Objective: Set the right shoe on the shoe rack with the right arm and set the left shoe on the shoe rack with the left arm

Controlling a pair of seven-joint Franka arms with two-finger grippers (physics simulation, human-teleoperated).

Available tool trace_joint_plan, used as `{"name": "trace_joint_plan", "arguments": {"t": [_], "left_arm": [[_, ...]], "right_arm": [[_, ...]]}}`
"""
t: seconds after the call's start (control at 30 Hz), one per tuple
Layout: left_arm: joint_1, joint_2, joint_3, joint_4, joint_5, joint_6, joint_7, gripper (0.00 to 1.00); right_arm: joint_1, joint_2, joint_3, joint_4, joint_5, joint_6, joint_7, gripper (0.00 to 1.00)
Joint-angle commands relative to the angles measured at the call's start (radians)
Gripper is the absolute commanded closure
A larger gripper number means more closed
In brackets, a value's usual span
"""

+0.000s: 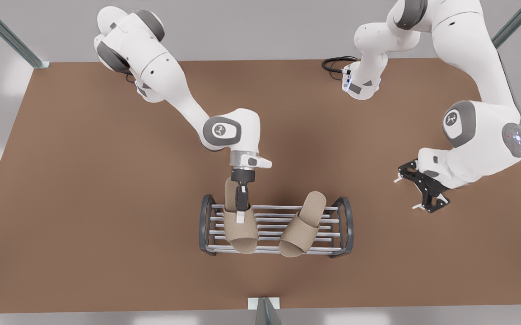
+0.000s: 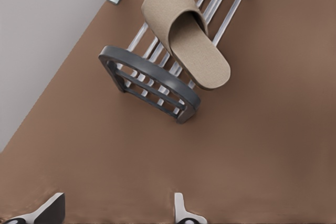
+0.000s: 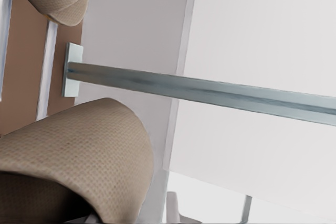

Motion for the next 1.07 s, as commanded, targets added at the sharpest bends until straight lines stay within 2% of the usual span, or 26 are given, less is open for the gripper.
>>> {"name": "trace_joint_plan", "arguments": {"t": [0.0, 0.03, 0.07, 0.1, 0.13, 0.17, 0.2, 0.27, 0.33, 0.43, 0.5, 0.53, 0.57, 0.6, 0.63, 0.67, 0.7, 0.73, 0.77, 0.83, 0.87, 0.9, 0.93, 1.03], "left_arm": [[-0.005, 0.021, -0.032, 0.055, 0.262, -0.590, -0.966, 0.00], [-0.057, 0.033, -0.053, 0.060, 0.484, -0.611, -0.557, 0.00], [-0.095, 0.079, -0.055, 0.062, 0.443, -0.636, -0.918, 0.00], [-0.094, 0.087, -0.046, 0.062, 0.351, -0.639, -1.043, 0.00], [-0.094, 0.038, -0.043, -0.022, 0.317, -0.562, -1.038, 0.00], [-0.094, -0.108, -0.020, -0.295, 0.251, -0.216, -1.044, 0.00], [-0.094, -0.101, -0.012, -0.291, 0.240, -0.208, -1.046, 0.00], [-0.091, -0.110, -0.007, -0.098, 0.161, -0.335, -1.049, 0.00], [-0.086, -0.098, -0.007, 0.009, 0.127, -0.366, -1.046, 0.00], [-0.086, -0.081, -0.007, 0.028, 0.127, -0.372, -1.044, 0.00], [-0.086, -0.082, -0.009, 0.051, 0.124, -0.401, -1.046, 0.00], [-0.086, -0.082, -0.009, 0.060, 0.122, -0.416, -1.047, 0.00], [-0.086, -0.082, -0.010, 0.062, 0.122, -0.418, -1.047, 0.00], [-0.086, -0.081, -0.010, 0.065, 0.122, -0.421, -1.047, 0.00], [-0.086, -0.081, -0.012, 0.065, 0.122, -0.421, -1.047, 0.00], [-0.086, -0.081, -0.010, 0.065, 0.122, -0.421, -1.047, 0.00], [-0.086, -0.079, -0.010, 0.065, 0.122, -0.421, -1.047, 0.00], [-0.086, -0.079, -0.010, 0.065, 0.122, -0.422, -1.047, 0.00], [-0.086, -0.075, -0.010, 0.065, 0.122, -0.456, -1.046, 0.00], [-0.086, -0.071, -0.009, 0.065, 0.124, -0.468, -1.047, 0.00], [-0.086, -0.071, -0.009, 0.065, 0.124, -0.470, -1.047, 0.00], [-0.086, -0.067, -0.009, 0.065, 0.124, -0.473, -1.047, 0.00], [-0.086, -0.067, -0.009, 0.065, 0.124, -0.473, -1.047, 0.00], [-0.086, -0.065, -0.010, 0.065, 0.122, -0.472, -1.047, 0.00]], "right_arm": [[0.001, 0.015, 0.000, 0.035, 0.323, -0.002, -0.844, 0.00], [0.001, 0.021, 0.000, 0.044, 0.326, -0.001, -0.847, 0.00], [0.001, 0.031, 0.000, 0.056, 0.326, -0.001, -0.847, 0.00], [0.001, 0.037, 0.000, 0.070, 0.326, -0.001, -0.849, 0.00], [0.001, 0.052, -0.002, 0.091, 0.326, -0.001, -0.868, 0.00], [0.001, 0.052, -0.002, 0.091, 0.329, -0.002, -0.868, 0.00], [-0.001, 0.025, -0.002, 0.012, 0.337, -0.004, -0.864, 0.00], [-0.010, -0.075, 0.006, -0.183, 0.337, -0.015, -0.810, 0.00], [-0.021, -0.074, 0.004, -0.176, 0.337, -0.004, -0.821, 0.00], [-0.014, -0.119, 0.006, -0.180, 0.352, -0.011, -0.812, 0.00], [-0.024, -0.250, 0.001, -0.243, 0.498, -0.051, -0.807, 0.00], [-0.080, -0.336, 0.000, -0.237, 0.713, -0.179, -0.766, 0.00], [-0.123, -0.419, -0.034, -0.237, 0.750, -0.287, -0.603, 0.00], [-0.169, -0.489, -0.106, -0.232, 1.077, -0.329, -0.592, 0.00], [-0.172, -0.505, -0.282, -0.228, 1.387, -0.354, -0.533, 0.00], [-0.224, -0.506, -0.353, -0.231, 1.527, -0.441, -0.393, 0.00], [-0.278, -0.525, -0.359, -0.225, 1.598, -0.557, -0.082, 0.00], [-0.309, -0.529, -0.361, -0.214, 1.603, -0.607, -0.011, 0.00], [-0.366, -0.514, -0.362, -0.203, 1.638, -0.613, -0.002, 0.00], [-0.370, -0.489, -0.375, -0.139, 1.636, -0.712, -0.025, 0.00], [-0.381, -0.427, -0.392, -0.111, 1.638, -0.738, 0.003, 0.00], [-0.462, -0.269, -0.312, 0.126, 1.636, -0.807, 0.003, 0.00], [-0.516, -0.250, -0.246, 0.148, 1.629, -0.803, 0.003, 0.00], [-0.513, -0.276, -0.249, 0.144, 1.627, -0.763, 0.001, 0.00]]}}
